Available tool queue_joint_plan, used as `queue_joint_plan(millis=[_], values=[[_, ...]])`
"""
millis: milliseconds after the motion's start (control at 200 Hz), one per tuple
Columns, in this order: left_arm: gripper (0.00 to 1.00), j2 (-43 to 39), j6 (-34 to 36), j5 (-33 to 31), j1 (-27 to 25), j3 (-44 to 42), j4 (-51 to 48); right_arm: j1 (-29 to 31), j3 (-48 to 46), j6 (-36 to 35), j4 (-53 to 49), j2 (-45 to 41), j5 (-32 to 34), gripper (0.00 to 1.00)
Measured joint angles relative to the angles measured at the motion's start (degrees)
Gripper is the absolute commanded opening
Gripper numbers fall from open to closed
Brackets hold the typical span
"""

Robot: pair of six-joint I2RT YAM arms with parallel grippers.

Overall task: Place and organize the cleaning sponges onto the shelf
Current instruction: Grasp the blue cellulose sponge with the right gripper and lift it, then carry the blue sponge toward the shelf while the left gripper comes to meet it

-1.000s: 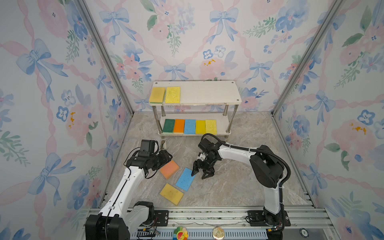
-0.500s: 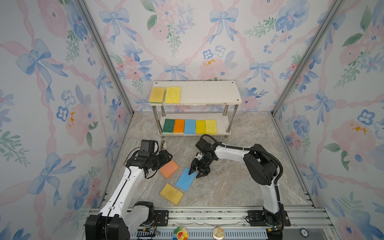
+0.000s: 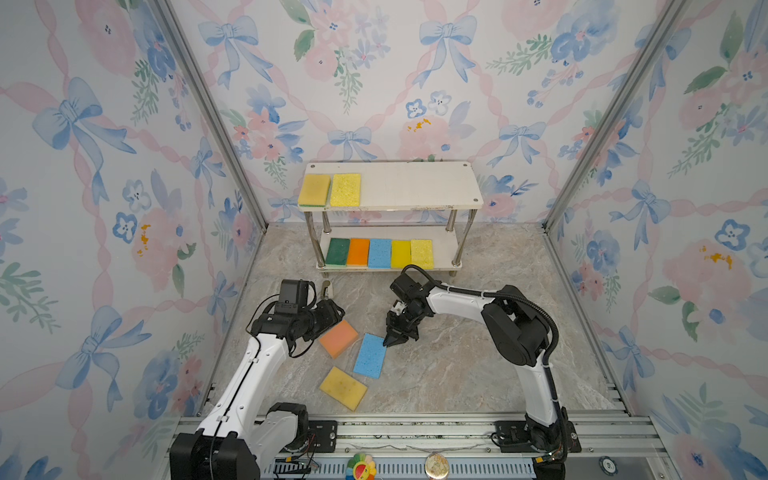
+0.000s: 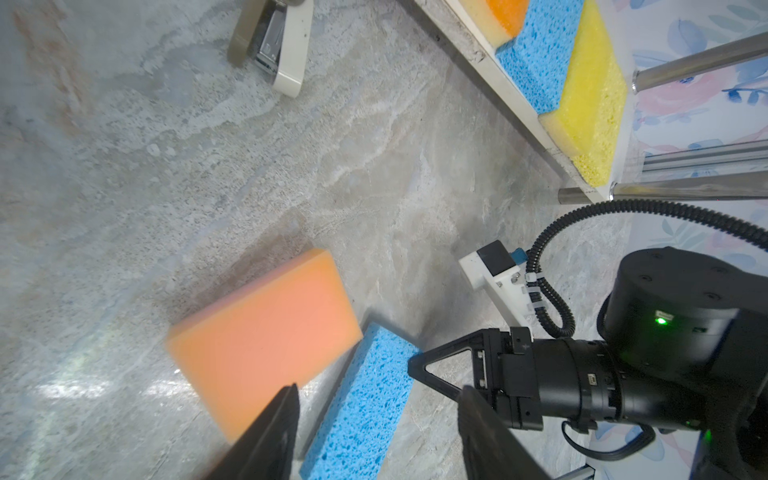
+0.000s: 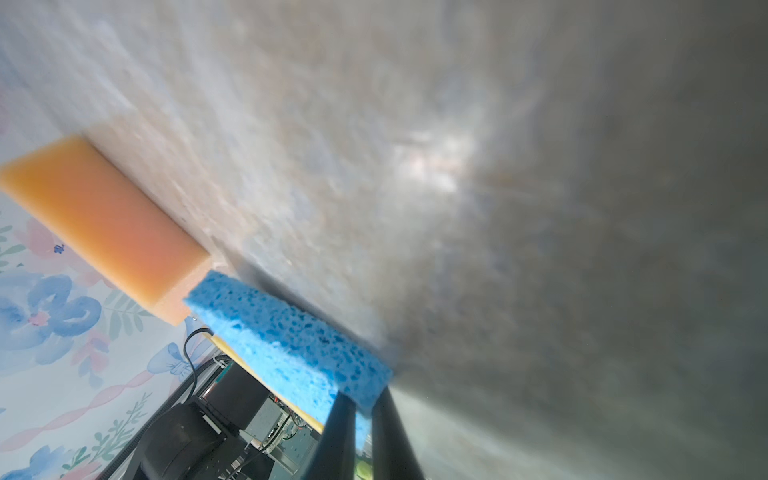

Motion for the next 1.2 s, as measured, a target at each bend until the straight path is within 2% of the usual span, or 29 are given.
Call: queue_joint_plan(millis=[65, 200, 370, 560, 800, 1015, 1200], values=[[0.65, 0.2, 0.0, 0.0, 0.1, 0.0, 0.0, -0.7, 0.5, -1.4, -1.0, 0.0, 0.6, 0.00], [0.75, 0.4, 0.4, 2.1, 0.3, 0.0, 0.7, -4.0, 0.3, -5.7, -2.6, -1.8, 1.2, 0.00], [0.82, 1.5, -1.5, 10.3, 0.0, -0.3, 7.3, -12.6, 0.8, -14.7, -6.9, -8.7, -0.5, 0.00], [0.84, 5.1, -7.4, 17.6, -5.8, -1.0, 19.2, -20.9, 7.5, -25.5, -14.0, -14.3, -3.7, 0.00], [0.81, 11.7, -12.4, 21.4, -11.8, 1.7, 29.8, -20.3, 8.3, -28.3, -15.4, -19.9, -11.5, 0.00], [0.75, 14.4, -15.2, 23.6, -12.5, 3.3, 36.6, -19.5, 8.3, -27.4, -14.7, -20.7, -16.0, 0.00], [0.69, 15.3, -20.7, 26.0, -13.2, 2.6, 46.3, -17.7, 8.9, -26.9, -14.4, -20.6, -17.7, 0.00]])
